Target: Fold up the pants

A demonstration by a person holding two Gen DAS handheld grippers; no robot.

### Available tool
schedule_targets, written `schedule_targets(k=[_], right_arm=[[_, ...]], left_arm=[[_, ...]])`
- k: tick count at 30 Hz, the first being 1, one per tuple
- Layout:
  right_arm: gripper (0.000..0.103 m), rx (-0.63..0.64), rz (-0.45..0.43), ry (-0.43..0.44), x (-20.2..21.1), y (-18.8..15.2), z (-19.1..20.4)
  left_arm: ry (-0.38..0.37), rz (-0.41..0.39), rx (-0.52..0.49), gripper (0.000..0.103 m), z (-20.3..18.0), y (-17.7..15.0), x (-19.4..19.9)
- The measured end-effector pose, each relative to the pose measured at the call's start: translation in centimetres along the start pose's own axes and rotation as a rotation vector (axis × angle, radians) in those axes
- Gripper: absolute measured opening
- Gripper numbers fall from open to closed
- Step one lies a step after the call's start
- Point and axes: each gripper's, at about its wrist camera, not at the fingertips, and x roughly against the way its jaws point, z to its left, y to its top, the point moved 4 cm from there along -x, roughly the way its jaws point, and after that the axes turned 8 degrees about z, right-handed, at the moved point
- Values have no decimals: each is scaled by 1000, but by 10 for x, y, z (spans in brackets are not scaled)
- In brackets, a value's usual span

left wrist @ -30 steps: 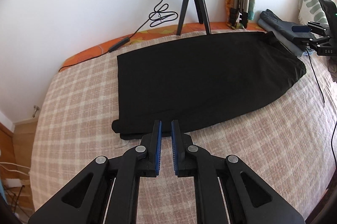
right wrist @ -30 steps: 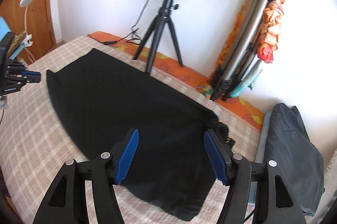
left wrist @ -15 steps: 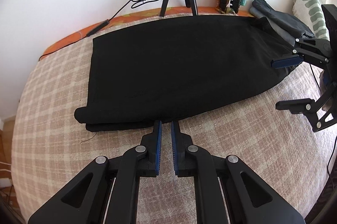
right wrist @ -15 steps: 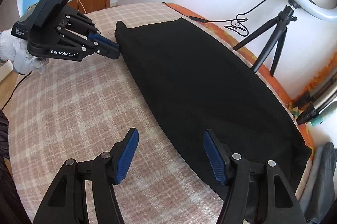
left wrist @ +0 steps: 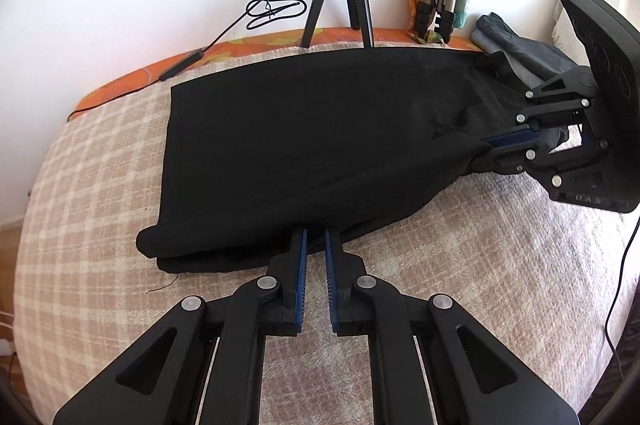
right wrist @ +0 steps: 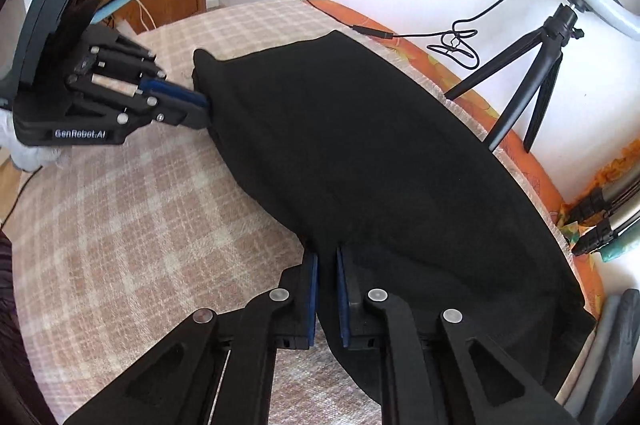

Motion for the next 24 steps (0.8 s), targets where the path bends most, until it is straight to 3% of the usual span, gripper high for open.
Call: schedule_targets(k=[4,7,11,18,21,23,24], right_arm=[[9,-60,12,97,1,6,-17],[13,-95,13,115,1,8,-26],[18,-119,-14,140,9,7,-34],[19,-149,-9,149,14,-2,-42],[20,-146,-3,151,13,-5,-42],[16,-132,2,150,11,-6,-39],[3,-128,5,152,10,-6,-39]], left_arm=[[-36,13,-21,8,-8,1,-3],[-30,18,-66,9,-18,6,-7],[-32,26,-104,29,-28,12,-13],[-48,35,-196,39,-60,24,-22],[-12,38,-254,39,-78,31,-30],[9,16,-274,39,-84,37,-30],[19,2,-279,39,-85,39,-29]])
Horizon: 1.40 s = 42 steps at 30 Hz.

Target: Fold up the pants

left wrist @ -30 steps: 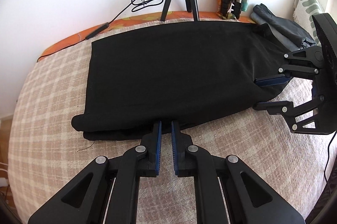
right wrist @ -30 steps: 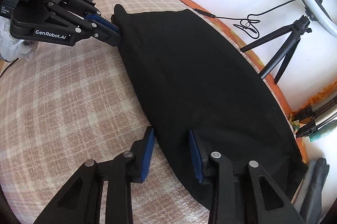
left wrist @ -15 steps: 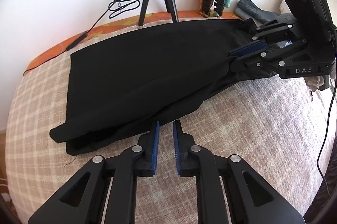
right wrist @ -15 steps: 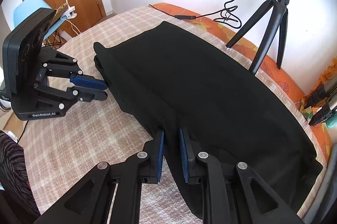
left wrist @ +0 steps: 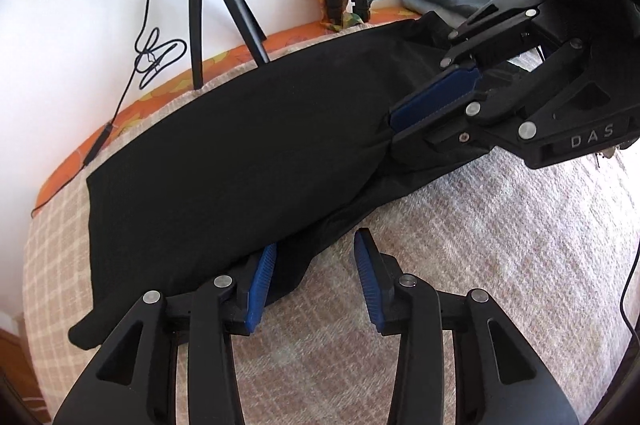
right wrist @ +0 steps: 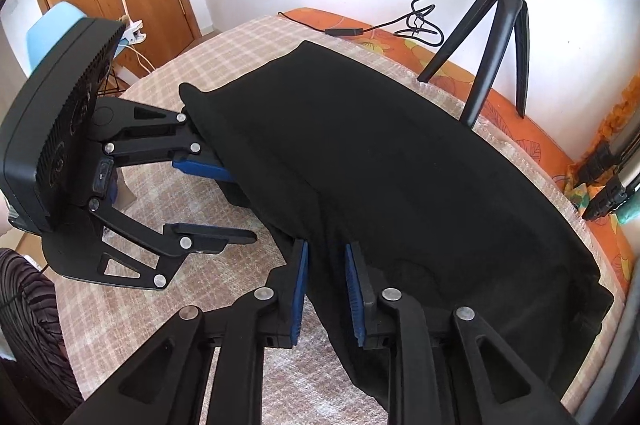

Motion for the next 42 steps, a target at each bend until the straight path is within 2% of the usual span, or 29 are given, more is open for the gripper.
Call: schedule_targets(k=[1,3,4,5,6,7,12,14,15,16,17,18,19,20,23,24,26,27,28,29,30,32,35,37,38,42], right_arm=[[0,-11,-2,14,-1,0,-1],[0,-36,-12,45,0,1,-3],[0,-41,-20,49,1,1,-4],[0,-45,-25,46,2,2,-5],[0,-50,-31,47,4,2,-7],[0,-63,-37,61,5,2,-8],[0,-97,-41,90,7,2,-13],[0,-87,-32,84,5,0,-10],[0,-89,-32,79,4,0,-9],[0,-99,-36,86,4,1,-10],[0,-110,-41,94,4,2,-11],[0,-117,-48,96,5,2,-11],[0,-121,-52,93,6,3,-12],[0,-131,-54,96,7,4,-14],[0,-154,-64,103,10,5,-20],[0,-153,-68,103,11,5,-21],[0,-146,-71,100,13,5,-20],[0,-142,-71,100,13,5,-19],[0,-139,-70,100,13,5,-19],[0,-136,-68,101,12,4,-18],[0,-135,-65,105,12,4,-17],[0,-130,-53,117,11,1,-15],[8,-119,-42,173,14,-3,-12],[30,-113,-63,176,19,-6,-12],[35,-125,-74,161,20,-7,-14],[36,-135,-81,114,16,-12,-13]], left_arm=[[9,-10,1,39,1,1,1],[-27,-13,14,38,5,0,-2],[-45,-4,16,33,5,-2,-5],[-39,13,6,5,3,-3,-9],[-27,32,-8,2,1,-6,-12],[-26,28,-19,2,-1,-8,-11],[-125,13,-57,2,-20,-26,8],[-76,9,-57,2,-21,-29,12],[-76,6,-42,2,-19,-29,13],[-75,1,-16,4,-14,-27,14],[-75,-10,18,13,-9,-25,16],[-97,-13,54,34,-4,-24,15],[-123,-18,87,42,1,-21,14],[-130,-31,109,46,4,-17,13],[-90,-26,116,49,10,-7,5],[-90,-22,123,53,12,-4,1],[-117,1,148,53,16,-2,-10],[-131,11,156,48,16,-4,-14],[-149,10,154,38,14,-4,-17],[-142,8,144,14,12,-4,-18],[-136,-2,124,8,9,-4,-16],[-173,-5,62,5,-3,-9,-9],[-168,39,-77,5,-26,-29,-1],[-198,52,-88,5,-31,-39,4],[-226,51,-85,5,-33,-42,8],[-247,33,-54,5,-30,-45,22]])
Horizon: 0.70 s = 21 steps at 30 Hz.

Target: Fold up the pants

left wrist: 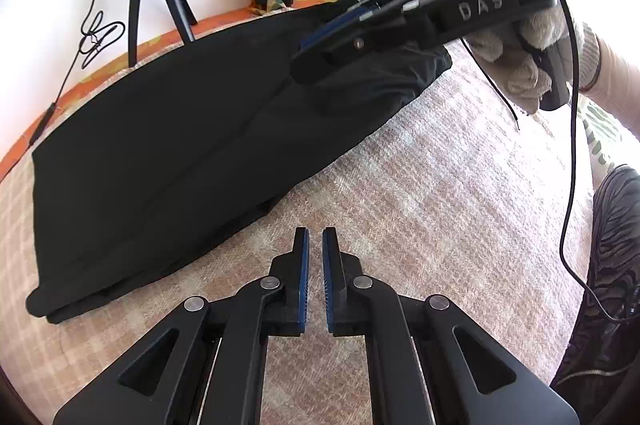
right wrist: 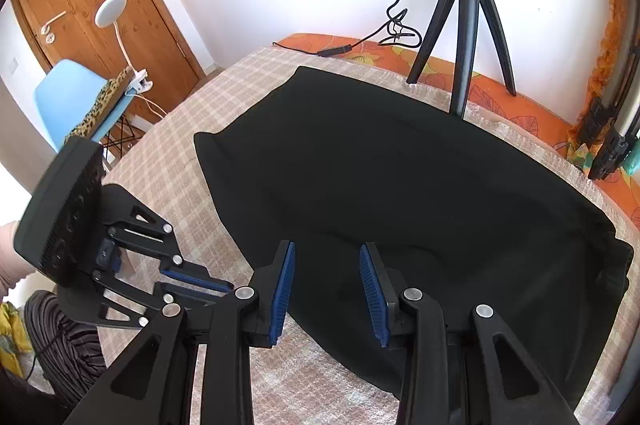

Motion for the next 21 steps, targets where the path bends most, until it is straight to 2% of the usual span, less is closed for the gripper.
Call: schedule_targets(k=[2,6,8,10,12,15,17,19,21], right_arm=[[36,39,17,-8,-8,-5,10],[36,117,36,-28,-25,-11,30],[33,118,68,-67,-41,-10,29],[34,108,97,-87,-56,-12,26],[34,95,72,-79,-52,-12,25],[35,-5,7,-37,-28,-21,15],[42,-91,-46,-58,-6,-36,2],[60,-205,-109,-89,20,-56,-16],[62,-329,-162,-115,44,-77,-38]], left_arm=[[8,-18,14,5,4,-1,9],[79,-46,46,6,17,-1,19],[76,-55,78,6,24,3,20],[104,-83,109,6,29,8,22],[113,-92,138,7,35,15,18],[119,-77,157,12,38,24,6],[118,-73,160,12,36,29,-1],[136,-47,140,12,33,31,-11],[150,-12,126,13,32,29,-20]])
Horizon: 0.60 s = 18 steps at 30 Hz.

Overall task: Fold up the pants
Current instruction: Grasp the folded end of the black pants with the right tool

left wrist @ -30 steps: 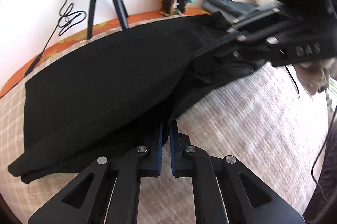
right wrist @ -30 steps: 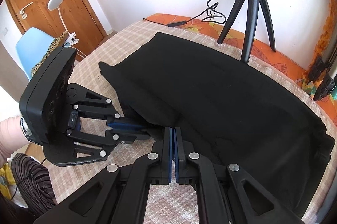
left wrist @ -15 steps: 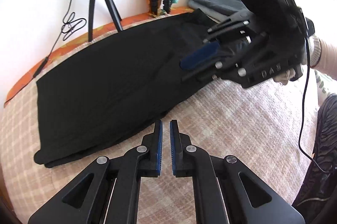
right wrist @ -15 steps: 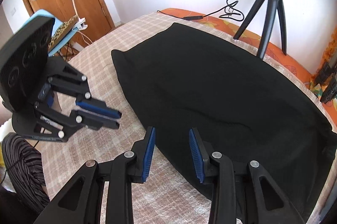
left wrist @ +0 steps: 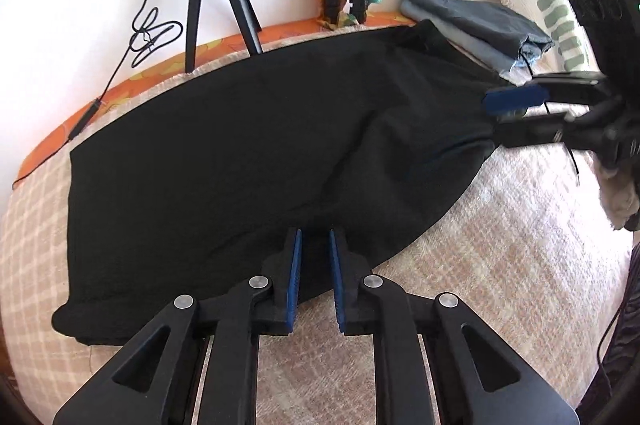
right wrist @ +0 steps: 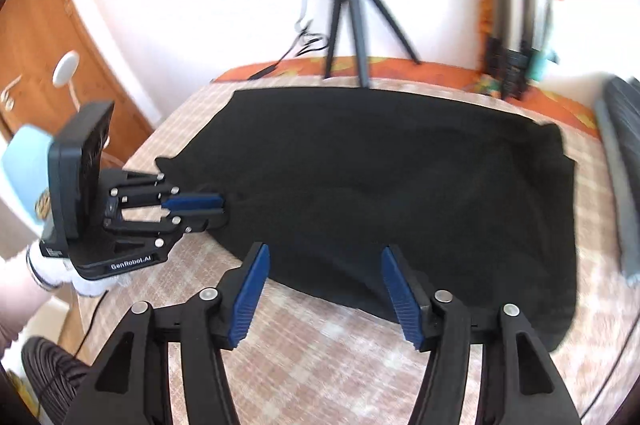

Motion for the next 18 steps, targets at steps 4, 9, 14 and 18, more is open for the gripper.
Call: schedule_targets(k=[4,9,14,18], right_arm=[[63,-147,-59,-113,37,-3,-57],[66,-216,-73,-189,41,28,-124],[67,-173,-53,-232,15,74,-148],[66,-162,-47,-305,-8,100,-153]], left_arm=[[17,17,-33,13,-5,-6,-1],[24,-16,-21,13,-10,-2,21],[24,-71,-29,27,-22,13,41],[9,-96,-29,27,-28,26,45]])
